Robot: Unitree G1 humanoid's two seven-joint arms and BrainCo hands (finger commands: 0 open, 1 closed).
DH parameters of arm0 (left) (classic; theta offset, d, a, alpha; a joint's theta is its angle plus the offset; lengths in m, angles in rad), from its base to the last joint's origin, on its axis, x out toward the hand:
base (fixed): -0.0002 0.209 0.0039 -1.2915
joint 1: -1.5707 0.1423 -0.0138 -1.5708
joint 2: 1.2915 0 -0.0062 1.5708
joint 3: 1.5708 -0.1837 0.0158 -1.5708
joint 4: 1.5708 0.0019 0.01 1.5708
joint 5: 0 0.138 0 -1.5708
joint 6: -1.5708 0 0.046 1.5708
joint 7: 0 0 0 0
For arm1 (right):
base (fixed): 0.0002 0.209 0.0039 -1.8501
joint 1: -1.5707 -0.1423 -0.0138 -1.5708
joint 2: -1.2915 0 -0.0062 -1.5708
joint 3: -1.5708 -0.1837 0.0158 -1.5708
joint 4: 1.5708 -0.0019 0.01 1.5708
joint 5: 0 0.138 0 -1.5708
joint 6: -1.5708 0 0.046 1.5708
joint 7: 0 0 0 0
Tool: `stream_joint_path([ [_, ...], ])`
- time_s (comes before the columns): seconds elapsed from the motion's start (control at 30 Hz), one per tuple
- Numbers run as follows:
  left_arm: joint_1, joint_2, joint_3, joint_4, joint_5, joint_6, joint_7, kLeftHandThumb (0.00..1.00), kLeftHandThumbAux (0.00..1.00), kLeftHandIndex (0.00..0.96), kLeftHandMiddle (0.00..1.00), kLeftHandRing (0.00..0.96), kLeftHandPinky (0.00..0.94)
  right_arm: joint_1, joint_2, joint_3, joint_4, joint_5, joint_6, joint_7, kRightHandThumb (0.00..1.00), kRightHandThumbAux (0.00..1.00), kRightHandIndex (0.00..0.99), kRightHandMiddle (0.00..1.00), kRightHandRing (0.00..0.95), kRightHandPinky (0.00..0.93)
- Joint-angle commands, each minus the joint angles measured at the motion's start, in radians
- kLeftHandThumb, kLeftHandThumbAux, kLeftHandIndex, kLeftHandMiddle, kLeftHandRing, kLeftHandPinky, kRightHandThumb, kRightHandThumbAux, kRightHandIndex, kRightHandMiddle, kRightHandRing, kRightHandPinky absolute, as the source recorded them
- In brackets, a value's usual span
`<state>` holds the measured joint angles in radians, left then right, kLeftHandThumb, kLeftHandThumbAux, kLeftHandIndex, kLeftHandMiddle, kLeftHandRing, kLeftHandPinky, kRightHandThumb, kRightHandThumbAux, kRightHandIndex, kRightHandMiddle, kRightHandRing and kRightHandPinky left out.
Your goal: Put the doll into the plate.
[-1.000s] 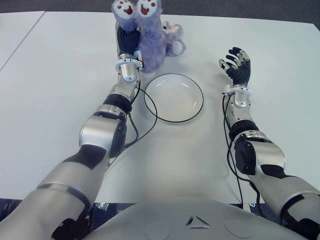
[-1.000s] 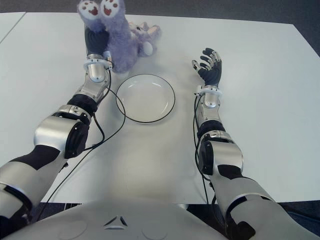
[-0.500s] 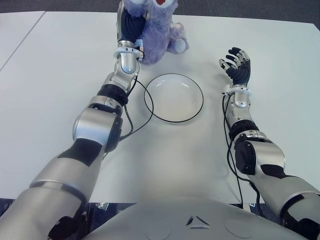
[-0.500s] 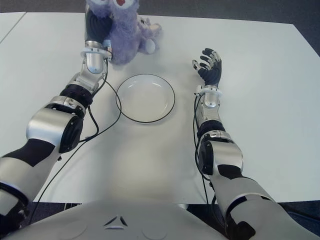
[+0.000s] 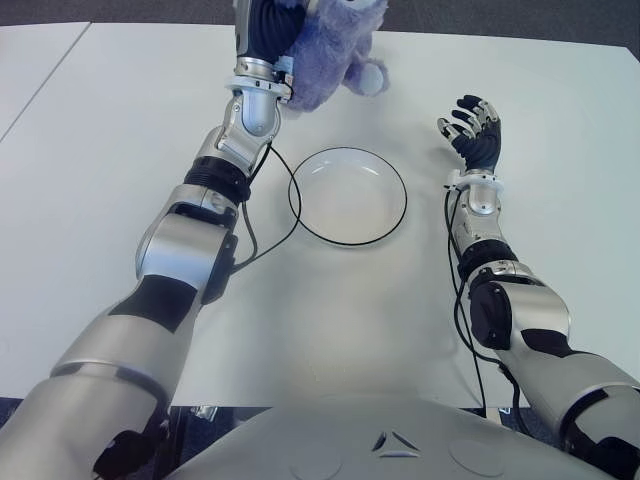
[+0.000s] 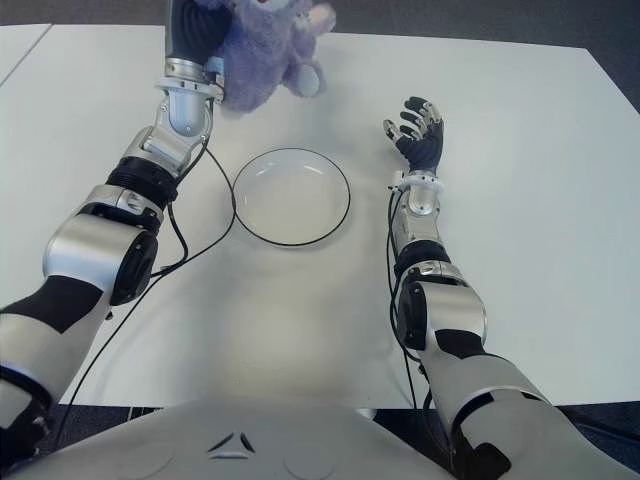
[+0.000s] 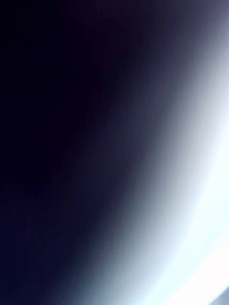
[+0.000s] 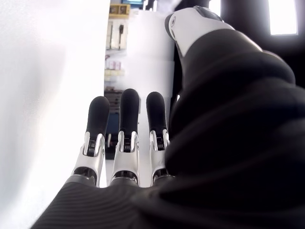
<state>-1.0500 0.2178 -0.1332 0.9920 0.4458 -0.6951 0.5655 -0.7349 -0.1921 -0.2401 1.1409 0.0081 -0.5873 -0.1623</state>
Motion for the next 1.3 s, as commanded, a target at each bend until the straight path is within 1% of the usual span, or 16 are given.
stream_joint_path([
  [0.03,0.088,0.053,-0.032,-0.139,0.056,-0.055,-0.008,0.736,0.697,0.443,0.885,0.882,0.886,0.313,0.138,0.020,0.186,-0.021,0.036,0.009,0.316,0.937,0.253,0.261,0.260,0.290],
  [0.33,0.138,0.074,-0.035,-0.260,0.101,-0.055,0.012,0.739,0.697,0.443,0.881,0.877,0.883,0.312,0.140,0.018,0.185,-0.020,0.032,0.007,0.312,0.937,0.259,0.265,0.265,0.299],
  [0.47,0.175,0.075,-0.030,-0.326,0.109,-0.046,0.007,0.739,0.697,0.443,0.880,0.877,0.881,0.311,0.137,0.022,0.185,-0.023,0.037,0.006,0.312,0.936,0.263,0.269,0.268,0.301],
  [0.57,0.243,0.076,-0.024,-0.416,0.108,-0.044,-0.009,0.740,0.697,0.443,0.878,0.876,0.880,0.312,0.137,0.021,0.185,-0.022,0.039,0.010,0.310,0.933,0.264,0.269,0.269,0.301],
  [0.77,0.352,0.079,-0.020,-0.556,0.099,-0.029,-0.049,0.741,0.697,0.443,0.875,0.874,0.873,0.314,0.138,0.023,0.184,-0.024,0.031,0.006,0.294,0.934,0.265,0.268,0.267,0.294],
  [0.97,0.428,0.078,-0.015,-0.665,0.098,-0.001,-0.083,0.742,0.697,0.443,0.874,0.874,0.869,0.314,0.137,0.027,0.184,-0.028,0.033,0.003,0.288,0.937,0.271,0.269,0.268,0.296],
  [1.07,0.477,0.077,-0.013,-0.722,0.093,0.008,-0.103,0.743,0.697,0.443,0.874,0.874,0.871,0.314,0.137,0.029,0.184,-0.031,0.032,0.002,0.284,0.938,0.270,0.269,0.268,0.296],
  [1.13,0.526,0.077,-0.014,-0.768,0.089,0.013,-0.121,0.744,0.697,0.443,0.875,0.875,0.876,0.314,0.137,0.030,0.184,-0.032,0.031,0.001,0.282,0.938,0.270,0.268,0.268,0.296],
  [1.3,0.596,0.091,-0.019,-0.826,0.071,0.013,-0.171,0.746,0.696,0.443,0.878,0.876,0.883,0.315,0.138,0.031,0.184,-0.033,0.030,-0.001,0.276,0.939,0.269,0.267,0.267,0.294],
])
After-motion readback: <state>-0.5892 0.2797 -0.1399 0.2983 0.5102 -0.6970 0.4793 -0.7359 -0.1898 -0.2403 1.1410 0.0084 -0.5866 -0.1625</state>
